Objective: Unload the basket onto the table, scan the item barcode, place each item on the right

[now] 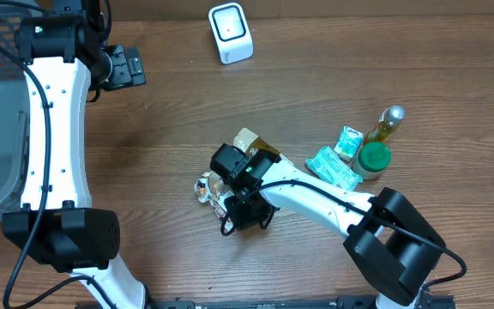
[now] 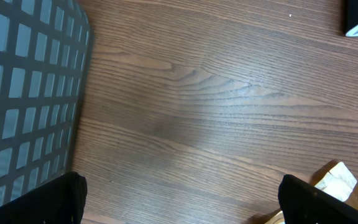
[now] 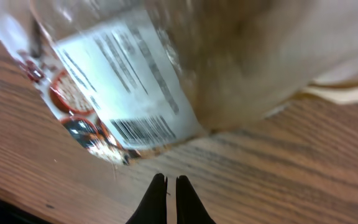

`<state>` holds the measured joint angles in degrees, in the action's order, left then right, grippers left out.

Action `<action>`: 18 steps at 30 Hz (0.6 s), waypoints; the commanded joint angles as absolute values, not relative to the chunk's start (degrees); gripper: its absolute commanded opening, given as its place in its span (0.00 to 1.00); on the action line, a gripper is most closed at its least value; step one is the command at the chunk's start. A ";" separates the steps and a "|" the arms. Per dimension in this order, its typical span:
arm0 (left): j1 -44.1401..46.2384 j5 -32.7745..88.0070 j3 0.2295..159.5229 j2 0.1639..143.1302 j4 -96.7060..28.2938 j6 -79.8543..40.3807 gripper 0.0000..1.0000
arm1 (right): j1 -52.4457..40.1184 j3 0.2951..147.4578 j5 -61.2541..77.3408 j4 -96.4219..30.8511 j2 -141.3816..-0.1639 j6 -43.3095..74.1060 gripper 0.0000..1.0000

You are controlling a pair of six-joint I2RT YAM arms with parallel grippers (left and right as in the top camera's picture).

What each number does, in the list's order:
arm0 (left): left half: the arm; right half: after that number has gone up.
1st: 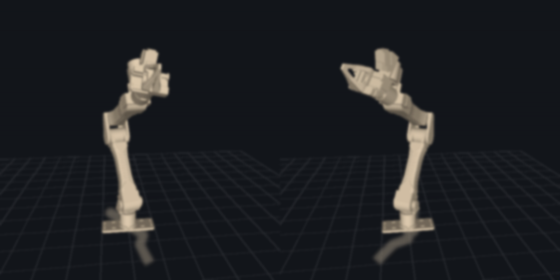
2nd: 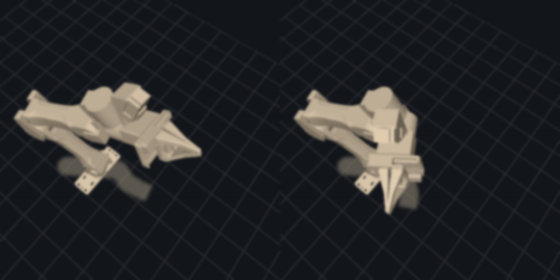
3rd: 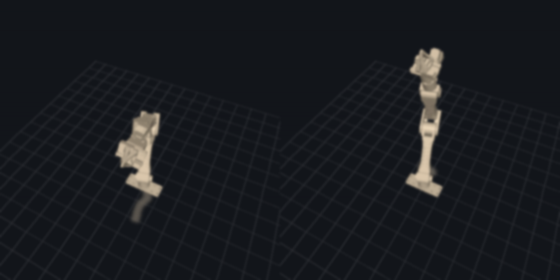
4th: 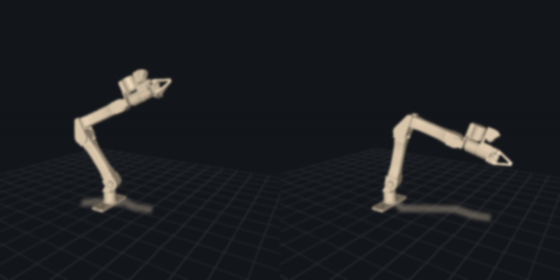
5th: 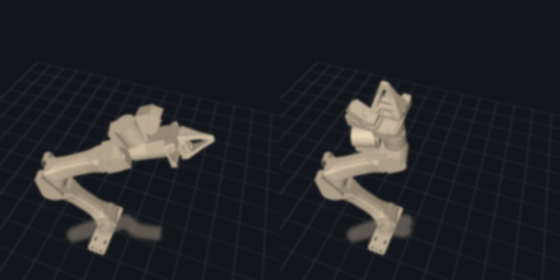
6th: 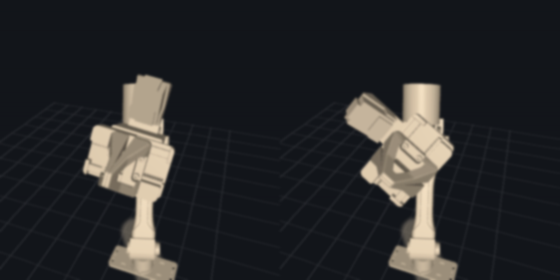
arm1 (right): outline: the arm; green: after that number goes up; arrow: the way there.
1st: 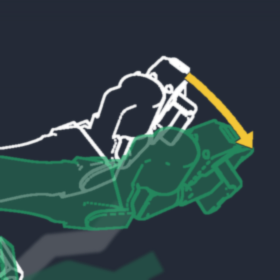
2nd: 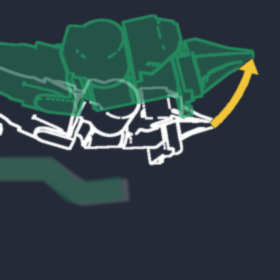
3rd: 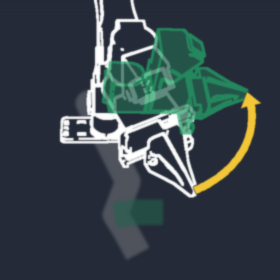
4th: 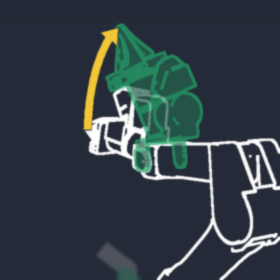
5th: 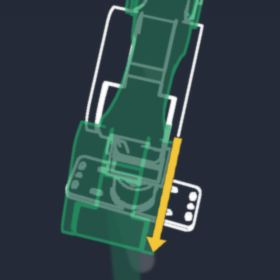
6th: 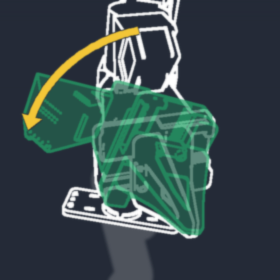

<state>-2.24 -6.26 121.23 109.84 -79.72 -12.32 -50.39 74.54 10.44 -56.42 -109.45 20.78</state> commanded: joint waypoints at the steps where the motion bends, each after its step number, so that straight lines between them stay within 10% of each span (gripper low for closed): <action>1: -1.85 -6.37 121.93 108.97 -79.66 -12.88 1.00 | -50.41 74.17 9.87 -55.27 -108.66 20.56 0.04; 18: -1.74 -6.37 121.93 108.97 -79.66 -12.88 0.99 | -50.41 74.17 10.15 -58.30 -108.66 21.06 0.04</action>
